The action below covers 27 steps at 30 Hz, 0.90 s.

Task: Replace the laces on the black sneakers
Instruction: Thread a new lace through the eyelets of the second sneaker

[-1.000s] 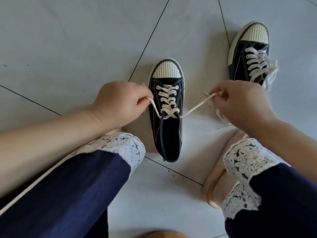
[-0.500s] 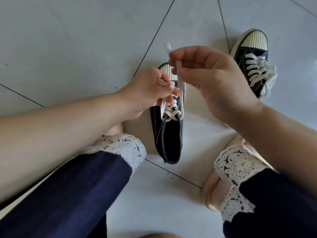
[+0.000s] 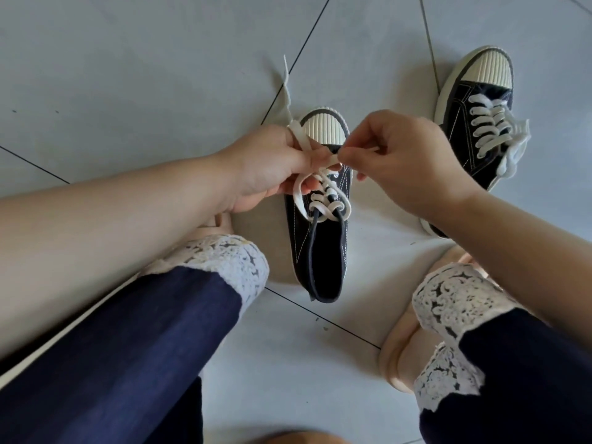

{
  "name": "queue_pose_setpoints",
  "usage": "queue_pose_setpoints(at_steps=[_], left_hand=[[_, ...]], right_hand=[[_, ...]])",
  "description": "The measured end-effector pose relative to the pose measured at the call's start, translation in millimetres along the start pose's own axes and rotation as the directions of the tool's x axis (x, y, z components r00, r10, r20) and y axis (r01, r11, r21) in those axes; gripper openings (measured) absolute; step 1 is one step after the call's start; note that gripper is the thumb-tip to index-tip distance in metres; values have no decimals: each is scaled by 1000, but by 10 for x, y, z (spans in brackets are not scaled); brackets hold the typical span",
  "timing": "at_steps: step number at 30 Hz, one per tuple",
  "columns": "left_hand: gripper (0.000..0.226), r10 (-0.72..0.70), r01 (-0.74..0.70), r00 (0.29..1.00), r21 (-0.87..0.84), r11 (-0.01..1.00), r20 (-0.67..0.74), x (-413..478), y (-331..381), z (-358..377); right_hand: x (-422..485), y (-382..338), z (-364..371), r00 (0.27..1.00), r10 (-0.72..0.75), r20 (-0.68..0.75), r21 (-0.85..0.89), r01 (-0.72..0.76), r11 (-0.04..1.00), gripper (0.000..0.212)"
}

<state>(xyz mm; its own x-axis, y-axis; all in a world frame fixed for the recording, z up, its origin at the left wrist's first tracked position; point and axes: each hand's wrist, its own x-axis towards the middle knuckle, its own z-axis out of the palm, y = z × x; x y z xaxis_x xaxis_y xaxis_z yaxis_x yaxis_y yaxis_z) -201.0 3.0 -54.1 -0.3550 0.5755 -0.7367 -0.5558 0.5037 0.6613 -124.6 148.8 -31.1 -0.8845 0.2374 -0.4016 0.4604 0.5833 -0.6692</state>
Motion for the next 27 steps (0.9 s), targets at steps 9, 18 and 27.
queue_pose_setpoints(at_steps=[9, 18, 27], left_hand=[[15, 10, -10, 1000, 12, 1000, 7, 17, 24, -12], [20, 703, -467, 708, 792, 392, 69, -15, -85, 113], [12, 452, -283, 835, 458, 843, -314, -63, -196, 53]], right_hand=[[-119, 169, 42, 961, 14, 276, 197, -71, 978, 11], [61, 265, 253, 933, 161, 321, 314, -266, 911, 29], [-41, 295, 97, 995, 32, 94, 20, -34, 999, 21]])
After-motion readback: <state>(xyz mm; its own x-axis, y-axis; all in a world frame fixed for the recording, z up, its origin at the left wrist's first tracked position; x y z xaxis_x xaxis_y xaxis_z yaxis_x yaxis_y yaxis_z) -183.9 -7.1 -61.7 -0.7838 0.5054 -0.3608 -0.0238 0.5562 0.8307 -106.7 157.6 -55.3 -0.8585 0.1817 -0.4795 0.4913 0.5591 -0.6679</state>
